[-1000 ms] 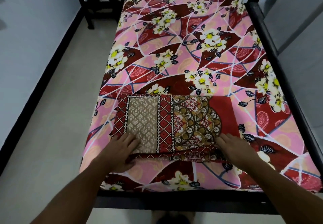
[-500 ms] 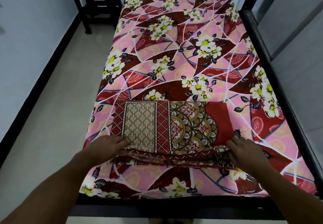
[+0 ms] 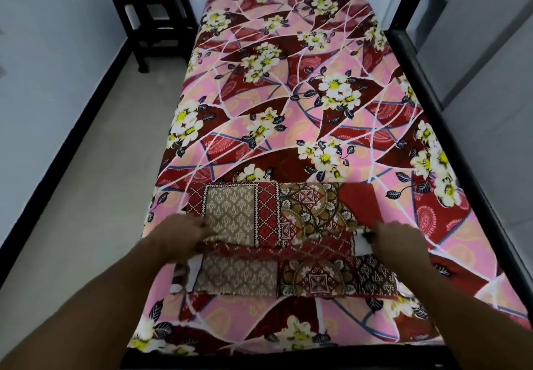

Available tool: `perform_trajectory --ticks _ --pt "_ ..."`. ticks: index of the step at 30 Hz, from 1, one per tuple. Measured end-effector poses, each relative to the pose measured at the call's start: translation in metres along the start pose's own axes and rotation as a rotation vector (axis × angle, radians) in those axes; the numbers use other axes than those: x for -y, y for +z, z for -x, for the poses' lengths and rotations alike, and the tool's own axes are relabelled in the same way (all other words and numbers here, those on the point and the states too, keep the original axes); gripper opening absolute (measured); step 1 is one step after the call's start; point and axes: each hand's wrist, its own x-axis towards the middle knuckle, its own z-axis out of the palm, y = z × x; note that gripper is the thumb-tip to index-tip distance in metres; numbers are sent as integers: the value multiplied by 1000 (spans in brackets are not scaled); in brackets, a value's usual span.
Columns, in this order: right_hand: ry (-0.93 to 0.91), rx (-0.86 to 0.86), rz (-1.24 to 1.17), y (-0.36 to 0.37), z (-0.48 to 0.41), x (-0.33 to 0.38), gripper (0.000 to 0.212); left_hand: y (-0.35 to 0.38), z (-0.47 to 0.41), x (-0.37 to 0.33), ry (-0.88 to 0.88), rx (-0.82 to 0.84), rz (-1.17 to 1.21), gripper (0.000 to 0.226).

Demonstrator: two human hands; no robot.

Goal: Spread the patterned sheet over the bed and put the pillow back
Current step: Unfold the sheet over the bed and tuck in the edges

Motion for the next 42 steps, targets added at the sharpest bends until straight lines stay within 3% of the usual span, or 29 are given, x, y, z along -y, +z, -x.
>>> perform_trajectory --ticks 3,6,8,10,13,17,21,24,30,34,39,42 --pt "153 -296 -209 -65 -52 -4 26 -77 -25 45 -406 -273 -11 41" --pt "308 -573 -643 -135 -96 -9 31 -152 -49 83 -781 -674 205 48" --pt "313 -674 -791 -167 -114 -10 50 -188 -62 95 -862 -864 311 63" --pt "314 -651 -848 -178 -118 -2 59 -200 -73 91 -858 -907 364 67" --pt "295 -526 -787 -154 -112 14 49 -169 -84 60 -740 -818 404 61" --pt "281 -284 -716 -76 -93 32 26 -84 -91 -1 -463 -540 362 53" --pt "394 16 -667 8 -48 37 26 -21 -88 -73 -230 -277 460 46" --pt "513 107 -672 45 -17 35 42 -10 -87 -121 -187 -243 491 40" --pt "613 193 -759 61 1 12 71 -25 -101 -172 -233 -264 567 49" --pt "563 259 -783 62 15 3 48 -29 -101 -196 -195 -283 496 57" --pt "579 374 -891 68 29 -7 48 -25 -87 -232 -4 -291 513 80" --pt "546 395 -928 63 27 -11 34 -33 -88 -251 70 -227 532 92"
